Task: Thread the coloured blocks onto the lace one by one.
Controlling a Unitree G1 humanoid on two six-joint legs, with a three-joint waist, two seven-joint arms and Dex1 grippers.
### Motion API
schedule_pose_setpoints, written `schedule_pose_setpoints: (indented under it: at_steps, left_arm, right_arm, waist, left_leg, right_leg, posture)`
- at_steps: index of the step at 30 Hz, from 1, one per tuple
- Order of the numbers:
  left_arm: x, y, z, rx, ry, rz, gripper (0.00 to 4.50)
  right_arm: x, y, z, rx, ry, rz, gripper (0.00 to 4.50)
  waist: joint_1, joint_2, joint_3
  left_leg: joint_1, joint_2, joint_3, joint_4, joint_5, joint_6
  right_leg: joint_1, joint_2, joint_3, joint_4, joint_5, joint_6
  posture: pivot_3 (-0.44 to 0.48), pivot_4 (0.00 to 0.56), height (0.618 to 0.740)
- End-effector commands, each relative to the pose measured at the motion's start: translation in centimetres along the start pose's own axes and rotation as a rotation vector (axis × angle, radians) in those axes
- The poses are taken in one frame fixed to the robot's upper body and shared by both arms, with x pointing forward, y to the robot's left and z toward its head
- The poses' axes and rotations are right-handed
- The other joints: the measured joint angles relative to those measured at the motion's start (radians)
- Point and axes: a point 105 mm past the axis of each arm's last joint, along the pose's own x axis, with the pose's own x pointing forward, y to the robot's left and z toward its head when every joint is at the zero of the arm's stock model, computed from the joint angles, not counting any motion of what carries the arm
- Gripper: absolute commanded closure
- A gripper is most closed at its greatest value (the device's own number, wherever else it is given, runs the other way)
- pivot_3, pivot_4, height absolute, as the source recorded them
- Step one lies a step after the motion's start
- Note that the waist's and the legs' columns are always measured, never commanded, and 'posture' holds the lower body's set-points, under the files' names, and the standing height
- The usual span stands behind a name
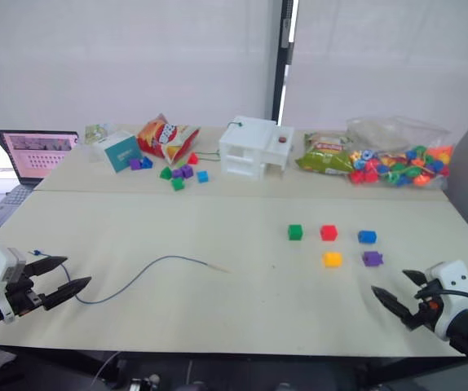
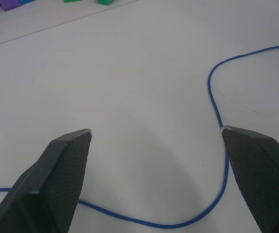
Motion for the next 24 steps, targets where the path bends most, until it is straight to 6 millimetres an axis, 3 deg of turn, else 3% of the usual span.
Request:
schedule_pose_setpoints:
  at_steps: [1,5,7,14,19,22,24]
  left_arm:
    - [0.4,0.0,1.3,0.049,-0.028,0.005,0.0]
    - [1.9,-0.8,2.5,0.01,-0.071,-0.033,0.0]
    - [3.7,-2.0,4.1,0.006,-0.126,-0.107,0.0]
    - [9.4,-8.6,8.7,0.117,-0.191,-0.578,0.0]
    - [12.9,-10.3,9.6,0.268,-0.173,-0.785,0.0]
    - [16.0,-11.4,9.0,0.404,-0.124,-0.908,0.0]
    - [17.0,-11.7,8.5,0.453,-0.101,-0.955,0.0]
  right_arm:
    - [-0.2,0.1,1.4,-0.011,-0.041,-0.003,0.07]
    - [0.1,0.5,2.2,0.002,-0.065,0.01,0.07]
    - [0.7,1.9,3.1,0.008,-0.087,0.078,0.07]
    - [2.8,7.8,6.2,-0.047,-0.076,0.438,0.07]
    - [3.2,10.5,7.9,-0.106,-0.051,0.599,0.07]
    - [3.3,12.5,8.6,-0.142,-0.055,0.661,0.07]
    - [3.2,12.9,8.8,-0.147,-0.059,0.664,0.07]
  waist:
    - [0.0,0.0,0.0]
    - [0.002,0.0,0.0]
    - [0.003,0.0,0.0]
    - [0.001,0.0,0.0]
    - [0.001,-0.001,0.0]
    - [0.005,-0.001,0.001]
    - [0.007,-0.001,0.001]
  left_leg:
    - [0.0,0.0,0.0,0.0,0.0,0.0]
    - [0.0,0.0,0.0,0.0,0.0,0.0]
    - [0.0,0.0,0.0,0.0,0.0,0.0]
    - [-0.001,-0.002,0.0,0.001,0.001,0.0]
    - [-0.001,-0.005,0.002,0.001,0.001,0.002]
    - [-0.002,-0.006,0.001,0.005,0.001,0.002]
    - [-0.006,-0.005,0.0,0.011,0.0,0.004]
  right_leg:
    - [0.0,0.0,0.0,0.0,0.0,0.0]
    - [0.0,-0.001,0.0,0.0,0.0,0.0]
    - [0.0,-0.001,0.0,0.0,0.0,0.0]
    - [0.0,0.004,-0.003,0.001,0.001,0.001]
    - [0.001,0.011,-0.005,0.001,0.001,0.002]
    - [0.002,0.014,-0.007,0.002,0.001,0.002]
    - [0.001,0.017,-0.008,0.002,0.001,0.003]
  posture:
    - [0.0,0.15,0.74]
    - [0.0,0.15,0.74]
    - [0.0,0.15,0.74]
    - [0.0,0.15,0.74]
    - [0.0,0.15,0.74]
    - [0.0,0.15,0.74]
    - [0.0,0.15,0.74]
